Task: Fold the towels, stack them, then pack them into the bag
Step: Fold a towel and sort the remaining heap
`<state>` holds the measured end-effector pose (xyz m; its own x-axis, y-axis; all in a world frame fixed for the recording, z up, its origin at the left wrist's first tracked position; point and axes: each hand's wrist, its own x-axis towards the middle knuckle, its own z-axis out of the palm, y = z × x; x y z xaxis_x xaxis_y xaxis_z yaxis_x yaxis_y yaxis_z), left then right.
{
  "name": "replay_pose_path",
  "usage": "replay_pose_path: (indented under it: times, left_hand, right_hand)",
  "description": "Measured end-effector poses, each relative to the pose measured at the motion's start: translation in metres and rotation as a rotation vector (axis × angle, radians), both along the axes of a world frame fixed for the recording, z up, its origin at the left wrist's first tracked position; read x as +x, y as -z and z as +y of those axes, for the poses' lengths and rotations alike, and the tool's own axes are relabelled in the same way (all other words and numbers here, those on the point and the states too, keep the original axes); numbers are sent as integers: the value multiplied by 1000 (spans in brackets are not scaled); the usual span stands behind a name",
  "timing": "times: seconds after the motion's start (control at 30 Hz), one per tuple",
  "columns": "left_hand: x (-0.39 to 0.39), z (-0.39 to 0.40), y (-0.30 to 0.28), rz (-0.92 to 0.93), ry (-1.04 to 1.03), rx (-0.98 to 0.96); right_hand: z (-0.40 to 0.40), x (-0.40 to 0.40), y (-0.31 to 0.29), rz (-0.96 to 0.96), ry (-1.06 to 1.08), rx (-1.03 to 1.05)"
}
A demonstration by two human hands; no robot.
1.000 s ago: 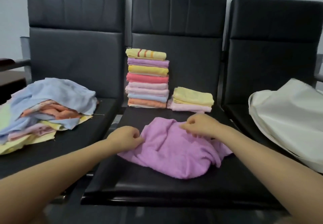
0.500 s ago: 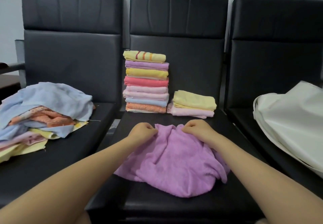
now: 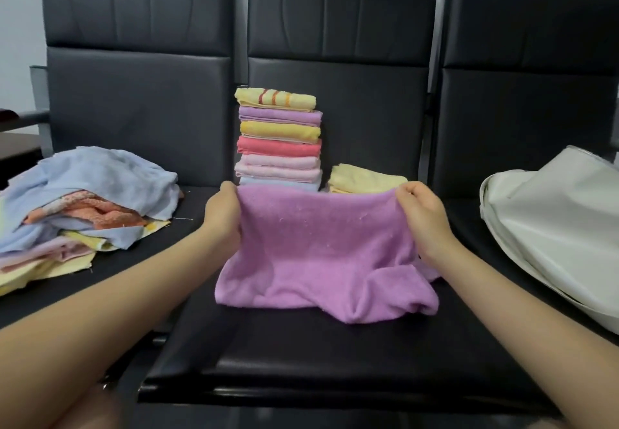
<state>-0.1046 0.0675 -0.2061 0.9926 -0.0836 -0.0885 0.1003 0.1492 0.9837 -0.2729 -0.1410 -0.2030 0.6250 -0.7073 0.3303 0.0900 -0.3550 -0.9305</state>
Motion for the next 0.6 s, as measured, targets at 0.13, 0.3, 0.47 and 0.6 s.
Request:
replay_pose_path:
  times: [0.13,0.3,0.47,0.6]
  left_hand:
    - [-7,24,28,-279,313,479]
    - [-16,42,57,-645,737,1341]
    - [-10,36,58,-665,523,1244]
    - [5,25,62,-650,552,1199]
  right_hand:
    - [21,-17,23,546,-417,-339]
    - [39,-26,25,810,-617,-491]
    - [19,-15,31,656,-350,-575]
    - [10,-4,34,844,-375,-656]
